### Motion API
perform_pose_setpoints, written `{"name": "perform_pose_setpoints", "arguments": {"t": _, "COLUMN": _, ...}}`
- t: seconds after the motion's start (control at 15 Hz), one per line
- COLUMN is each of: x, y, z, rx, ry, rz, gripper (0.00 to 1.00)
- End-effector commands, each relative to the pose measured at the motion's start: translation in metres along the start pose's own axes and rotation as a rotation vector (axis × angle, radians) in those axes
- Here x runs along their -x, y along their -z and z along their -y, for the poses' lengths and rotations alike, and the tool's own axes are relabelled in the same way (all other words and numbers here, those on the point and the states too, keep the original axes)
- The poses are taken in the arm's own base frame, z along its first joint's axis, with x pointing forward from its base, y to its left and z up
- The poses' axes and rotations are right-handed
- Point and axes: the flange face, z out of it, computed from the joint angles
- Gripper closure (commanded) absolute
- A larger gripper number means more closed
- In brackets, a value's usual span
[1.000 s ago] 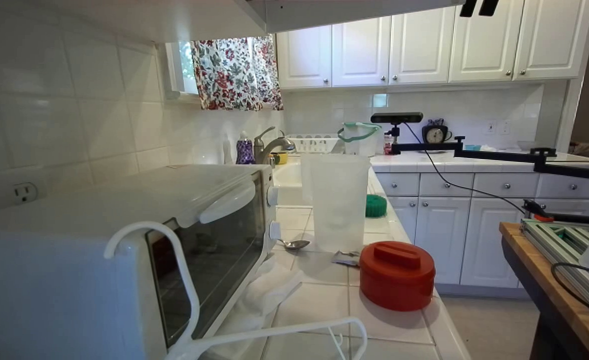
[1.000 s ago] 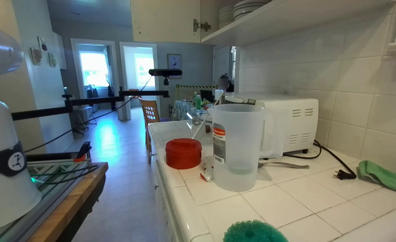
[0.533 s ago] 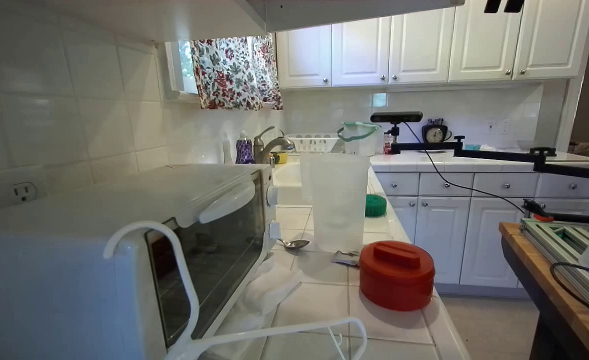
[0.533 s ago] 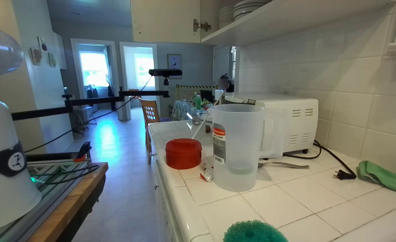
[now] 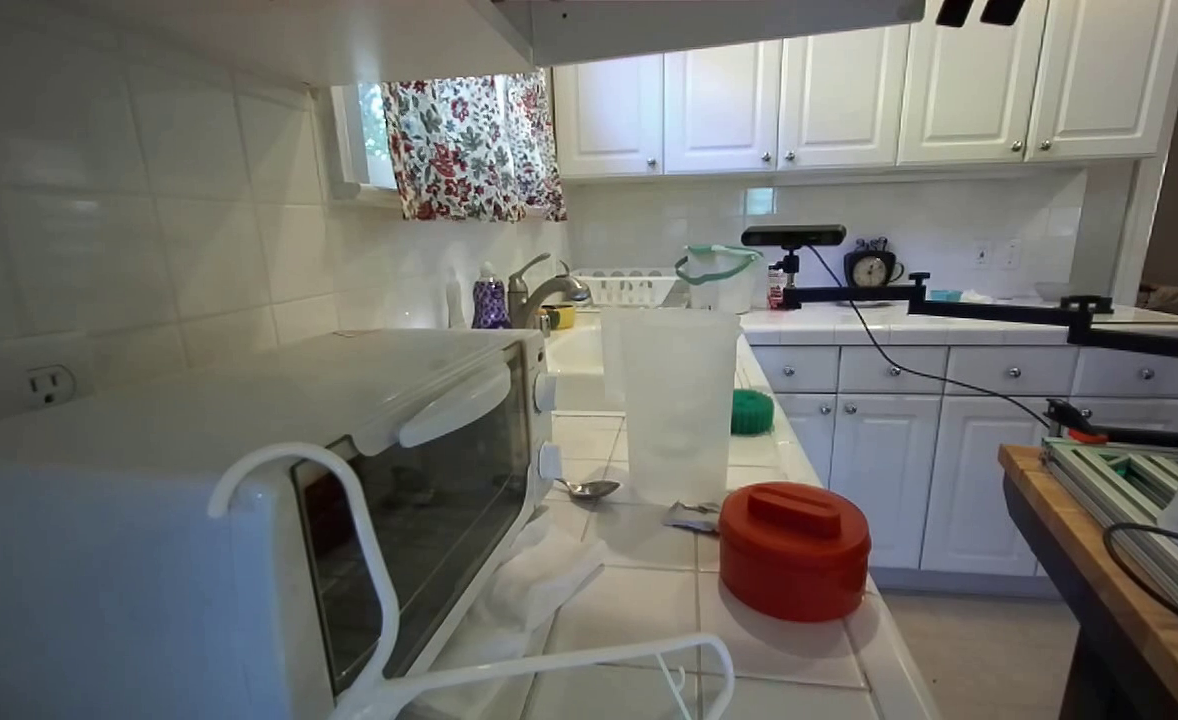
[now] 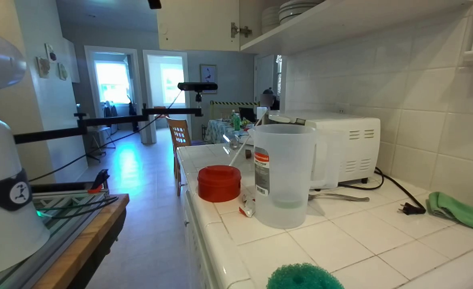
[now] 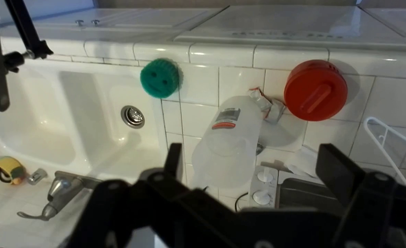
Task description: Open the top right cabinet door
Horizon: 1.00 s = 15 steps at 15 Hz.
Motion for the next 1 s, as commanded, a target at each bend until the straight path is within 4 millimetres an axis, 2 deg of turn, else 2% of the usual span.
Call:
{"name": "perform_pose_setpoints", "arguments": {"t": 0.0, "x": -0.017, "y": -0.003, "z": 0.013, "rx": -0.030, "ry": 0.018, "rz": -0.053, "gripper": 0.00}}
{"name": "perform_pose_setpoints", "arguments": {"t": 0.27, "x": -0.040, "y": -0.005, "z": 0.015, "rx": -0.063, "ry": 0.035, "rz": -0.133, "gripper": 0.00}}
{"name": "perform_pose_setpoints", "arguments": {"t": 0.73, "x": -0.076, "y": -0.009, "z": 0.020, "rx": -0.314, "ry": 0.016, "rz": -0.248, "gripper": 0.00}}
{"name": "perform_pose_setpoints", "arguments": {"t": 0.87, "x": -0.082, "y": -0.016, "z": 0.025, "rx": -0.337, "ry": 0.010, "rz": -0.224, "gripper": 0.00}}
{"name": "perform_pose_setpoints", "arguments": {"t": 0.93, "x": -0.074, "y": -0.014, "z": 0.024, "rx": -0.289, "ry": -0.005, "rz": -0.236, "gripper": 0.00}}
